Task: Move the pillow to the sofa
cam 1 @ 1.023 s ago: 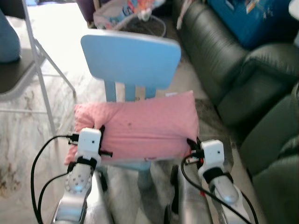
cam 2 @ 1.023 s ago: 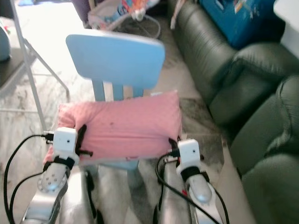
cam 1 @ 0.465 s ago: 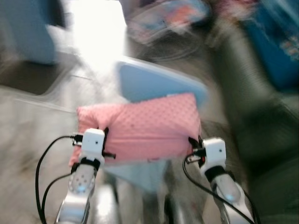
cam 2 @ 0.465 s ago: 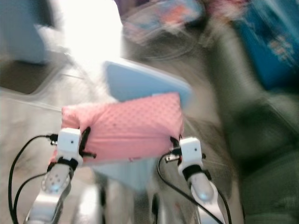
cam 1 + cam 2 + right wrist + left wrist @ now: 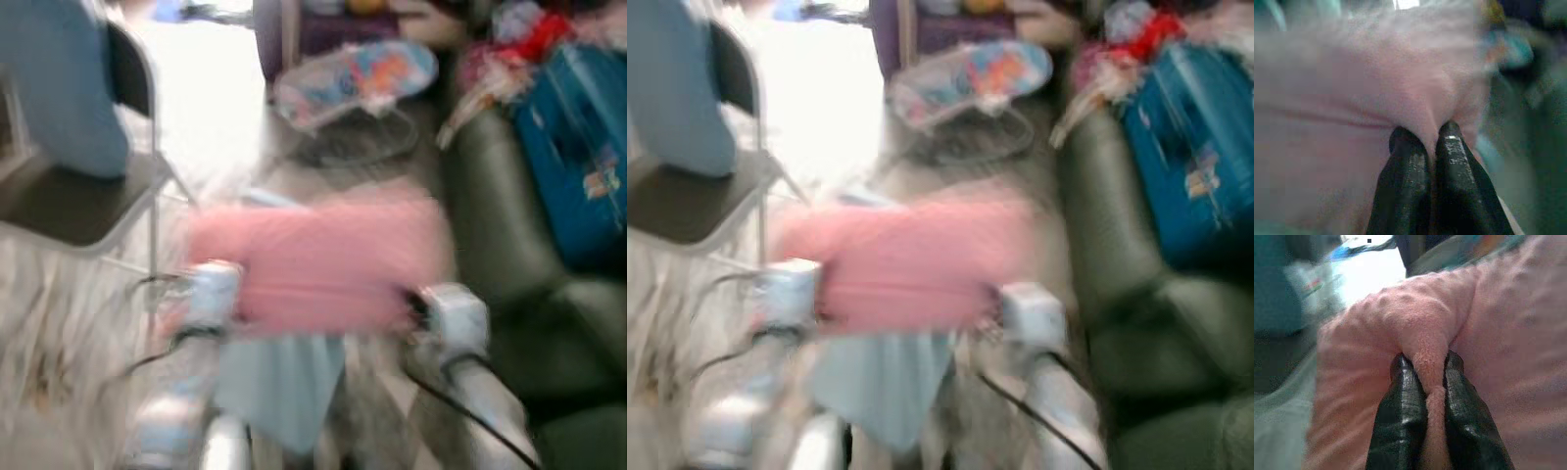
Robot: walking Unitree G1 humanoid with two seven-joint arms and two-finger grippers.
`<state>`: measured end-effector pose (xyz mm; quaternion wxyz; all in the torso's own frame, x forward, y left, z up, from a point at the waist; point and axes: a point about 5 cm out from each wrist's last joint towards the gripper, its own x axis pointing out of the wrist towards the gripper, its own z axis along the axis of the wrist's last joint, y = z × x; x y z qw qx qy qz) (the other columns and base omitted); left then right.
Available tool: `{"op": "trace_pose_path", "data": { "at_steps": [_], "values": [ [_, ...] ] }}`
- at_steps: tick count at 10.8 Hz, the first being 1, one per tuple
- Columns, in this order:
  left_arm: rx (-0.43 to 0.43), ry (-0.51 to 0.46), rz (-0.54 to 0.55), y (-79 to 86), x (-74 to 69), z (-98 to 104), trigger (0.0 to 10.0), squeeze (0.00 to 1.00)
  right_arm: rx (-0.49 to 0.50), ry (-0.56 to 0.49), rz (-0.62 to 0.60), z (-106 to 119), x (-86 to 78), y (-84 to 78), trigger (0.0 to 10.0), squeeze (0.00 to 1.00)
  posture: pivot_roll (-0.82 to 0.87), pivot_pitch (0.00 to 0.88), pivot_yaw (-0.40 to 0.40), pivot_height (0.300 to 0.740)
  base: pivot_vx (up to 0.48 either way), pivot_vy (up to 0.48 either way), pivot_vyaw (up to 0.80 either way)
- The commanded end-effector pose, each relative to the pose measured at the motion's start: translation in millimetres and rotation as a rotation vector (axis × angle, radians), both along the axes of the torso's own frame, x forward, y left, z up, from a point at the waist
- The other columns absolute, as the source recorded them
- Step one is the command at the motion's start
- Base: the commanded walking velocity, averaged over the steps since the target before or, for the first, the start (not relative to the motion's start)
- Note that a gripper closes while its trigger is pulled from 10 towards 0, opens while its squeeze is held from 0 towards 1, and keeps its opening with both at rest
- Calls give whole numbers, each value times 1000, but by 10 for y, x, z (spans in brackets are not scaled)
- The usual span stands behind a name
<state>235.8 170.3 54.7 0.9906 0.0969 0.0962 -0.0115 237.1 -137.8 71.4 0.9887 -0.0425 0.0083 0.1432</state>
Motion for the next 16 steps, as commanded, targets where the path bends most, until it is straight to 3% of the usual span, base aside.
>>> {"op": "trace_pose_path", "data": {
  "at_steps": [1,7,16],
  "values": [
    [-34,-21,-49,-166,43,56,10000,0,-33,59,-83,-129,-120,-249,10000,0,-26,74,-44,740,0,0,0],
    [-118,7,-90,-235,17,49,10000,0,-35,89,-94,-166,-147,-292,10000,0,-36,85,-48,740,0,0,0],
    [-125,-9,-137,-283,34,84,10000,0,-47,113,-100,-207,-124,-302,10000,0,-37,83,-48,740,0,83,0]
  ]
}}
